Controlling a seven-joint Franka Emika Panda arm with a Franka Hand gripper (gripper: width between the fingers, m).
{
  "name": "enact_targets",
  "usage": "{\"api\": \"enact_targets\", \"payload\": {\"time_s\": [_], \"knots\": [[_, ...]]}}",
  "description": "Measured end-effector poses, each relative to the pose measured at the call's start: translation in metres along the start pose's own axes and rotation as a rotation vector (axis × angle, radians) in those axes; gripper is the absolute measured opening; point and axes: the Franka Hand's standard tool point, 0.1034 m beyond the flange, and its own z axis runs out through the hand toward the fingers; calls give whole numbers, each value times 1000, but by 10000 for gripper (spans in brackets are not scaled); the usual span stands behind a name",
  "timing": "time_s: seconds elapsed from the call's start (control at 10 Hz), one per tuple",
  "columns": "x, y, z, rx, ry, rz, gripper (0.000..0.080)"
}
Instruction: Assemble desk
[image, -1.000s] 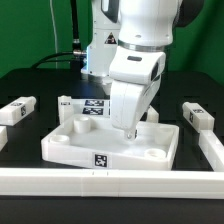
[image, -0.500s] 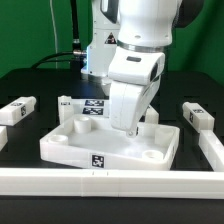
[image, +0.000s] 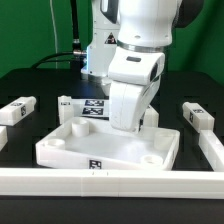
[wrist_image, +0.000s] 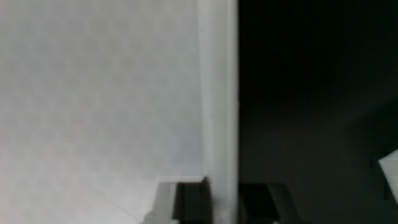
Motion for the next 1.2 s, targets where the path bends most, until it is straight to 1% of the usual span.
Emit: {"api": "enact_targets", "payload": {"time_s": [0.4, 0.5, 0.7, 1.1, 1.2], "knots": [[0, 0, 0, -1, -2, -25, 58], [0, 4, -2, -7, -6, -122, 58], [1, 6, -2, -11, -5, -203, 58], [2, 6, -2, -11, -4, -202, 58], [3, 7, -1, -17, -2, -221, 58]]}}
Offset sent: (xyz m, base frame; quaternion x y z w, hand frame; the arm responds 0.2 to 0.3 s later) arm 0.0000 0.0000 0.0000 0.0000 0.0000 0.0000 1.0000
